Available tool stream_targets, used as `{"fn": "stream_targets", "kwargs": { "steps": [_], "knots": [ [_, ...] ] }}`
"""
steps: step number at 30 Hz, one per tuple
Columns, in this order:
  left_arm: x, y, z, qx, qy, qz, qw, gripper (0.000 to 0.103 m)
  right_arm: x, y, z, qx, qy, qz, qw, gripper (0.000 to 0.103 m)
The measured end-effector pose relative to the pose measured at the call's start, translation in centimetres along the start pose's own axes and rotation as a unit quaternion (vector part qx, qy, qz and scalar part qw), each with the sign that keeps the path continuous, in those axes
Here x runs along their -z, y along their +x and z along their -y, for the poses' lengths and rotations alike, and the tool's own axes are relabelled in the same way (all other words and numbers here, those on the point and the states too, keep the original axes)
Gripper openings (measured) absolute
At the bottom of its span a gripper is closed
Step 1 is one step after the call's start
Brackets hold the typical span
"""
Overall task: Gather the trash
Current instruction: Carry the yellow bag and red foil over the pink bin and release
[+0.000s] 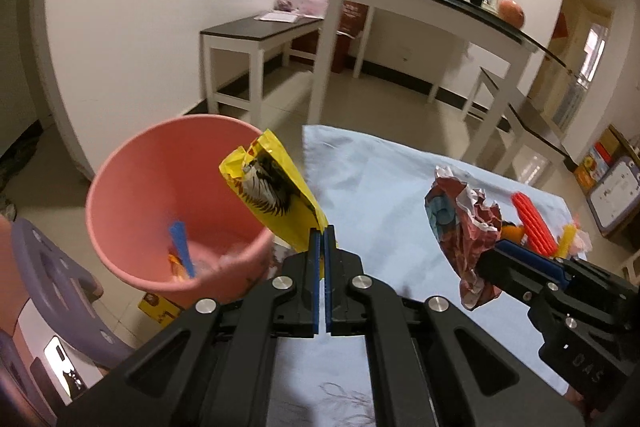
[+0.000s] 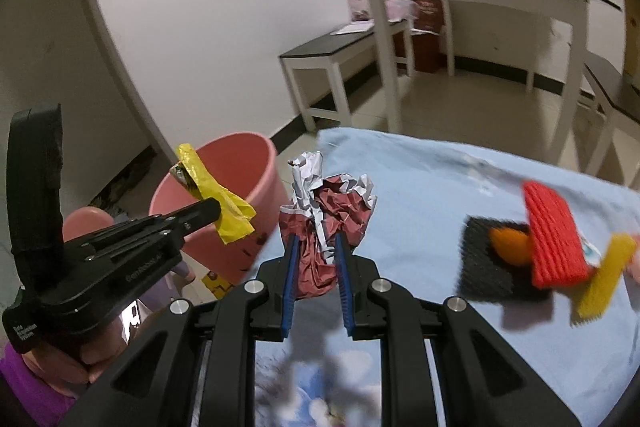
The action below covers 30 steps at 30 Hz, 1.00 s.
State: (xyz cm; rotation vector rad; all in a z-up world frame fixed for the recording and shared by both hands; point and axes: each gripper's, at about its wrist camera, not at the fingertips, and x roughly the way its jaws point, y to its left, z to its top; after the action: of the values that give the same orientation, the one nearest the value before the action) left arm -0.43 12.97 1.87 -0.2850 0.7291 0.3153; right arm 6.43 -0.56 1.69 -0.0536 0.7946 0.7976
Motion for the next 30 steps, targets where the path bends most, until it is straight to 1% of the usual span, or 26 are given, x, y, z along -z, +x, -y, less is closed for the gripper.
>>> {"fn": "stream_targets", "kwargs": {
  "steps": [10,16,23,26,30],
  "knots": [
    [-1.7,0.2,-5.3,-0.036,-0.034,0.018,0.9986,0.001,-3.7,2.6,-4.8,-0.03,-0.047,0.01,0.998,0.018],
    [-2.5,0.3,-8.9,-0.056,-0.056,0.031,0.9964,0.001,-5.1,4.6,-7.1,-0.046,-0.056,0.008,0.997,0.018],
    [-2.2,1.5,-12.1,-0.079,-0.074,0.016,0.994,0.001,-5.8,7.9,-9.3,-0.065,-0.057,-0.012,0.996,0.018],
    [-1.9,2.2,-12.9,-0.083,-0.076,0.007,0.9936,0.001,-6.1,10.0,-10.1,-0.066,-0.058,-0.027,0.996,0.019],
    [-1.5,3.0,-13.7,-0.091,-0.074,0.0,0.9931,0.001,-5.7,12.1,-10.6,-0.068,-0.054,-0.045,0.995,0.019]
  ]
}}
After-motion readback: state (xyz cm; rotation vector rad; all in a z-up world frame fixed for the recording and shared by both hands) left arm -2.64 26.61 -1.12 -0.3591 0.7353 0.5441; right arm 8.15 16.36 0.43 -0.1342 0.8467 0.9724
